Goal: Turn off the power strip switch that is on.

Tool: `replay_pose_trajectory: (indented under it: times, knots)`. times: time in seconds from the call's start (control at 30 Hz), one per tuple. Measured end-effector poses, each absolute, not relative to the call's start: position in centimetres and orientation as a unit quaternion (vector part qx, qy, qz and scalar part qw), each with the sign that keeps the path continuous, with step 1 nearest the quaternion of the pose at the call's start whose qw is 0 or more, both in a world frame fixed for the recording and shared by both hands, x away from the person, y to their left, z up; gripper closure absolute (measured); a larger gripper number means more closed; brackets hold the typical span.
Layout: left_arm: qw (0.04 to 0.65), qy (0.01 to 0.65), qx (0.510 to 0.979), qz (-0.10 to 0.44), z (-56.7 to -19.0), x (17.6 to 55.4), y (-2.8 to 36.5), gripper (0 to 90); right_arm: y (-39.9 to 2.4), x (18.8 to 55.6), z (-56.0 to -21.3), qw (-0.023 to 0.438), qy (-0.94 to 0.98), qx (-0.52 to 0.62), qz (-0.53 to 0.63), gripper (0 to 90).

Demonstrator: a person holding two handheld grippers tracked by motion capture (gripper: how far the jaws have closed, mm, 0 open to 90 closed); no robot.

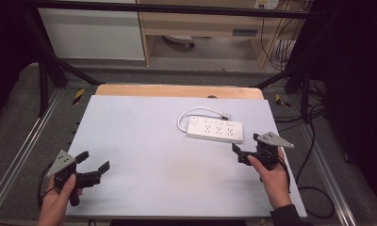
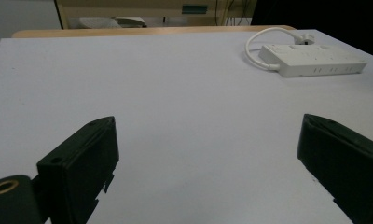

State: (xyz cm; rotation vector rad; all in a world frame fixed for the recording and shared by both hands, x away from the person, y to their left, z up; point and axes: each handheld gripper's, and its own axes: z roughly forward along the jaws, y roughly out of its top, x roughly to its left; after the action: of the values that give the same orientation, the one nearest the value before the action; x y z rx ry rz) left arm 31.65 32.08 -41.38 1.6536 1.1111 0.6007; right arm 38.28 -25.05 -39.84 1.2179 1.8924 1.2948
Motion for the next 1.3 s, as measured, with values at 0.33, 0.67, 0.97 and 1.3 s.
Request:
replay_pose_trajectory:
  times: [0.33, 0.67, 0.97, 1.3]
  knots:
    - [0.503, 0.46, 0.693, 0.235, -41.6, 31.7, 31.9, 5.2, -23.7, 39.2, -39.2, 0.273, 0.707, 0.448, 0.475, 3.8]
    - [0.497, 0.451, 0.705, 0.23, -41.8, 31.8, 31.4, 5.2, -22.8, 40.5, -38.2, 0.268, 0.716, 0.445, 0.466, 5.5]
    - [0.495, 0.446, 0.71, 0.226, -41.9, 31.7, 31.3, 5.2, -22.2, 42.0, -37.0, 0.266, 0.722, 0.444, 0.46, 5.7]
    - [0.495, 0.444, 0.711, 0.231, -41.7, 31.7, 31.3, 5.2, -21.9, 43.7, -36.3, 0.271, 0.72, 0.451, 0.452, 6.8]
